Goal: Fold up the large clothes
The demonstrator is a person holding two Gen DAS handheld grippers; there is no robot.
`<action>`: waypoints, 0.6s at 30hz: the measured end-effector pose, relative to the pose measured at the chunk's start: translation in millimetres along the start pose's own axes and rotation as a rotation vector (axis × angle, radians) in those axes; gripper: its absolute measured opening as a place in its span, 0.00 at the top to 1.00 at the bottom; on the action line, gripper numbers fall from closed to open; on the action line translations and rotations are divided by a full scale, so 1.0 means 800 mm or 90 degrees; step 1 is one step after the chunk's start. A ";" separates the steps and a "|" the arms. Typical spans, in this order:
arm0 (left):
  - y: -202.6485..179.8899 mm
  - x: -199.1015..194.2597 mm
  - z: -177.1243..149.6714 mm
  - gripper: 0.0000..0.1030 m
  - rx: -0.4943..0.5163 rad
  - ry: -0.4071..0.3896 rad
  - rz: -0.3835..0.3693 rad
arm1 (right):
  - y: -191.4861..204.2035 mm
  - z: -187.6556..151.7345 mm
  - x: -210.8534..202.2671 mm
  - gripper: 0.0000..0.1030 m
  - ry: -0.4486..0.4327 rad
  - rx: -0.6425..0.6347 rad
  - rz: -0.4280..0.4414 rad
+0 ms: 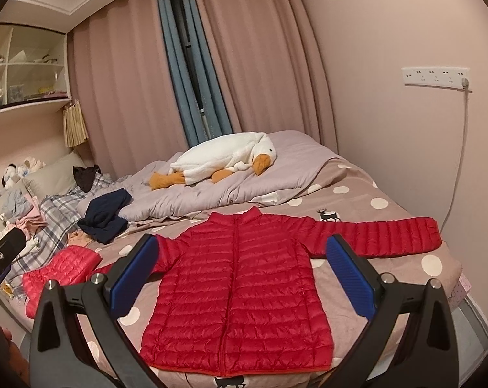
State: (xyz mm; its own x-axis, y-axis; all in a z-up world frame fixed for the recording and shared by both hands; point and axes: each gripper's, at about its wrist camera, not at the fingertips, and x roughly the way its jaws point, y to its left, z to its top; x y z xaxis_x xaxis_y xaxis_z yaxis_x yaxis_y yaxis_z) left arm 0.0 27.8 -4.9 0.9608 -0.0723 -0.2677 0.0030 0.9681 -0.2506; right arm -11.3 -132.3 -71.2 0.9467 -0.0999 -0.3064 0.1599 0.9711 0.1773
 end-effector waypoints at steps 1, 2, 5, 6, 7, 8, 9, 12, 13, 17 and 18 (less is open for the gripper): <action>-0.003 0.002 -0.001 0.00 0.006 0.001 -0.005 | 0.003 -0.001 0.002 0.00 0.001 -0.004 0.001; -0.004 0.002 -0.002 0.00 0.010 0.002 -0.008 | 0.006 -0.002 0.003 0.00 0.004 -0.008 0.003; -0.006 0.004 -0.007 0.00 0.020 0.010 -0.019 | 0.014 -0.004 0.005 0.00 0.008 -0.020 0.009; -0.004 0.005 -0.007 0.00 0.020 0.012 -0.022 | 0.016 -0.004 0.005 0.00 0.008 -0.025 0.010; -0.005 0.006 -0.009 0.00 0.022 0.015 -0.026 | 0.018 -0.005 0.006 0.00 0.009 -0.028 0.011; -0.004 0.007 -0.009 0.00 0.021 0.017 -0.027 | 0.019 -0.006 0.006 0.00 0.009 -0.032 0.011; -0.003 0.008 -0.010 0.00 0.020 0.020 -0.026 | 0.019 -0.007 0.006 0.00 0.010 -0.035 0.011; -0.002 0.011 -0.011 0.00 0.018 0.024 -0.018 | 0.021 -0.008 0.008 0.00 0.015 -0.041 0.011; -0.001 0.012 -0.011 0.00 0.017 0.025 -0.016 | 0.022 -0.009 0.008 0.00 0.015 -0.041 0.011; -0.004 0.010 -0.011 0.00 0.013 0.028 -0.021 | 0.023 -0.008 0.007 0.00 0.010 -0.041 0.009; -0.004 0.010 -0.012 0.00 0.014 0.028 -0.021 | 0.023 -0.008 0.007 0.00 0.008 -0.040 0.009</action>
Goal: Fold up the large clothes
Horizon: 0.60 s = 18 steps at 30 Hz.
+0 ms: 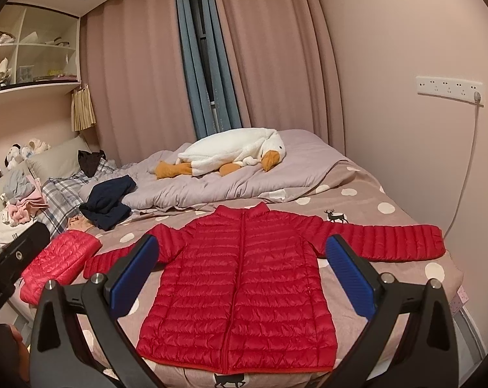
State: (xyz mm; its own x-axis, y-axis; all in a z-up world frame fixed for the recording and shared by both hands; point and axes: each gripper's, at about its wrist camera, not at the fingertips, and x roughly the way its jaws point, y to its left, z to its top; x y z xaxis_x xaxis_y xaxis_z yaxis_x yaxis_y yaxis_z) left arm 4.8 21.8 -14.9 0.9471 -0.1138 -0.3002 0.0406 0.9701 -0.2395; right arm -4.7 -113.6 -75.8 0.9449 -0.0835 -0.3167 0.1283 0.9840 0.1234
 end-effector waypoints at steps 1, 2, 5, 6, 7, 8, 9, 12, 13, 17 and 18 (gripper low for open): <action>0.000 0.000 0.001 0.00 0.001 0.000 0.000 | -0.001 0.000 0.000 0.00 -0.001 0.002 0.002; -0.001 -0.001 0.001 0.00 0.003 0.000 -0.001 | 0.000 0.000 0.000 0.00 -0.002 0.003 0.003; -0.002 -0.003 0.001 0.00 0.009 -0.003 -0.005 | 0.001 -0.001 0.000 0.00 -0.002 0.001 0.004; -0.002 -0.004 0.001 0.00 0.009 -0.004 -0.007 | 0.002 -0.001 0.000 0.00 -0.001 -0.001 0.004; -0.002 -0.004 0.001 0.00 0.009 -0.003 -0.010 | 0.002 -0.002 0.000 0.00 0.000 -0.002 0.004; -0.003 -0.003 0.001 0.00 0.009 -0.002 -0.012 | 0.002 -0.002 0.000 0.00 0.002 -0.002 0.004; -0.002 -0.002 0.001 0.00 0.010 -0.001 -0.014 | 0.002 -0.003 0.000 0.00 0.003 -0.001 0.004; -0.003 -0.002 0.000 0.00 0.012 0.002 -0.011 | 0.001 -0.003 -0.003 0.00 0.002 0.005 0.001; -0.003 -0.002 -0.001 0.00 0.014 0.003 -0.008 | 0.000 -0.004 -0.003 0.00 0.003 0.007 0.002; -0.005 -0.003 -0.002 0.00 0.016 0.004 -0.008 | -0.002 -0.004 -0.005 0.00 0.003 0.015 0.003; -0.005 -0.002 -0.002 0.00 0.017 0.003 -0.011 | -0.001 -0.003 -0.005 0.00 0.002 0.014 0.001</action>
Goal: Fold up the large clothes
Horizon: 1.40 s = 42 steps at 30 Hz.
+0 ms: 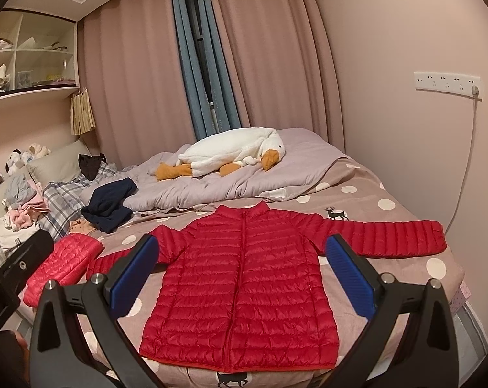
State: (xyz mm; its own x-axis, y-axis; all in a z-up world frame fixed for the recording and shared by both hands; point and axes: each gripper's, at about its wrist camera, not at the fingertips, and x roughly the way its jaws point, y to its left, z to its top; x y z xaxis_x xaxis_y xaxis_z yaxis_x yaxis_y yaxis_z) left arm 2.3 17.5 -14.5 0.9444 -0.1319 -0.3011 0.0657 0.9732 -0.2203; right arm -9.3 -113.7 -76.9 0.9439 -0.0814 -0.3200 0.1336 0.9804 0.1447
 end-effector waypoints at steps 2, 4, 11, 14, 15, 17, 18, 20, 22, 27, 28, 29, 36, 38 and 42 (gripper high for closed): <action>-0.001 0.000 0.000 0.00 0.003 0.001 -0.003 | 0.001 0.000 -0.001 0.00 0.000 0.000 -0.001; -0.003 0.001 -0.001 0.00 0.007 0.002 -0.003 | 0.002 0.000 -0.001 0.00 -0.001 0.000 0.000; -0.005 0.001 -0.003 0.00 0.008 0.002 -0.001 | 0.002 0.000 -0.004 0.00 0.000 0.002 0.000; -0.004 0.000 -0.004 0.00 0.005 0.001 0.004 | 0.002 0.000 -0.004 0.00 0.003 0.004 -0.002; -0.003 0.000 -0.004 0.00 0.004 0.002 0.004 | 0.001 -0.001 -0.005 0.00 0.004 0.006 -0.003; -0.003 0.000 -0.004 0.00 0.003 0.003 0.004 | -0.001 -0.001 -0.005 0.00 0.006 0.009 -0.002; -0.003 -0.001 -0.003 0.00 0.003 0.004 0.004 | -0.002 -0.002 -0.006 0.00 0.006 0.012 -0.003; -0.002 -0.001 -0.003 0.00 0.004 0.004 0.007 | -0.004 -0.001 -0.007 0.00 0.006 0.015 -0.004; -0.002 -0.002 -0.003 0.00 0.005 0.003 0.008 | -0.005 -0.002 -0.008 0.00 0.005 0.018 -0.002; -0.001 -0.003 -0.003 0.00 0.006 0.003 0.006 | -0.006 -0.001 -0.009 0.00 0.006 0.019 -0.001; -0.002 -0.002 -0.003 0.00 0.006 0.003 0.007 | -0.006 -0.001 -0.009 0.00 0.005 0.018 -0.001; -0.002 -0.003 -0.003 0.00 0.006 0.003 0.007 | -0.006 -0.001 -0.009 0.00 0.005 0.018 0.000; 0.000 -0.007 -0.001 0.00 0.004 0.005 0.007 | -0.006 -0.001 -0.010 0.00 0.005 0.017 0.001; 0.000 -0.006 -0.001 0.00 0.004 0.004 0.007 | -0.005 -0.001 -0.010 0.00 0.005 0.017 0.002; -0.002 -0.005 0.001 0.00 0.006 0.006 0.006 | -0.005 -0.004 -0.012 0.00 0.007 0.017 0.003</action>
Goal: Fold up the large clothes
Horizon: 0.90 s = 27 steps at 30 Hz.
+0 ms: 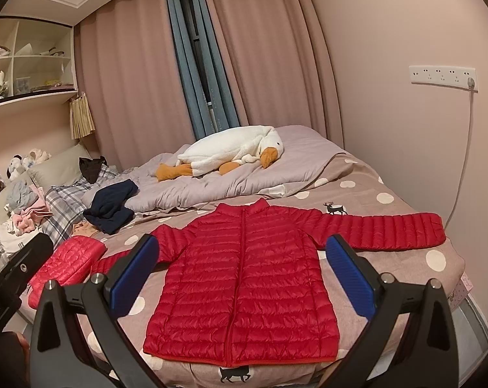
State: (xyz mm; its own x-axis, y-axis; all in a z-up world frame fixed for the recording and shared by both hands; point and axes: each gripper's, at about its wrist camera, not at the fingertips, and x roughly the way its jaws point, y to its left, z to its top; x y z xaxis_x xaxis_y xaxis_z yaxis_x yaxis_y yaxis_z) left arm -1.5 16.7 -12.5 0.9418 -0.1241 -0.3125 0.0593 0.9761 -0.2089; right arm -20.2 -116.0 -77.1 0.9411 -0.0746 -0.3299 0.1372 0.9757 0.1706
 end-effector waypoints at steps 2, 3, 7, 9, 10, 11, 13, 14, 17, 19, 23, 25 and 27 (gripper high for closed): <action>0.000 0.000 0.000 0.00 0.002 0.001 -0.001 | 0.000 -0.001 -0.001 0.00 0.002 0.000 0.001; 0.000 -0.001 -0.001 0.00 0.003 0.001 -0.001 | -0.001 -0.001 -0.001 0.00 0.003 0.001 0.002; -0.001 0.000 -0.001 0.00 0.002 0.001 -0.001 | -0.001 -0.001 -0.002 0.00 0.003 0.001 0.002; -0.001 0.000 -0.001 0.00 0.001 -0.001 0.000 | -0.001 -0.002 -0.003 0.00 0.001 0.003 0.002; -0.002 0.000 -0.002 0.00 0.002 -0.001 0.000 | -0.001 -0.002 -0.004 0.00 0.000 0.004 0.002; -0.002 0.000 -0.002 0.00 0.002 -0.002 0.001 | -0.001 -0.002 -0.004 0.00 0.000 0.005 0.001; -0.002 -0.001 -0.004 0.00 0.002 -0.002 0.001 | -0.002 -0.003 -0.005 0.00 0.001 0.007 0.001; -0.002 0.000 -0.004 0.00 0.003 -0.001 0.001 | -0.003 -0.003 -0.004 0.00 0.002 0.008 0.001; -0.002 0.000 -0.005 0.00 0.002 0.002 0.000 | -0.004 -0.005 -0.002 0.00 0.004 0.008 0.000; -0.001 0.001 -0.005 0.00 0.002 0.003 0.001 | -0.005 -0.006 -0.001 0.00 0.006 0.009 0.001; 0.003 0.006 -0.006 0.00 0.002 0.008 -0.002 | -0.008 -0.007 0.005 0.00 0.011 0.010 0.000; 0.008 0.015 -0.007 0.00 -0.002 0.018 -0.011 | -0.010 -0.009 0.015 0.00 0.018 0.011 -0.001; 0.017 0.035 -0.010 0.00 -0.010 0.034 -0.015 | -0.017 -0.012 0.031 0.00 0.032 0.014 -0.006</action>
State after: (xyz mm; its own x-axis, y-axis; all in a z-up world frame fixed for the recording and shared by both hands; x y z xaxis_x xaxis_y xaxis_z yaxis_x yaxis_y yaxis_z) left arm 22.7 24.9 -31.4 0.9214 -0.1567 -0.3557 0.0756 0.9699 -0.2315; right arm -1.6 -129.5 -96.5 0.9232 -0.0723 -0.3776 0.1530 0.9701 0.1882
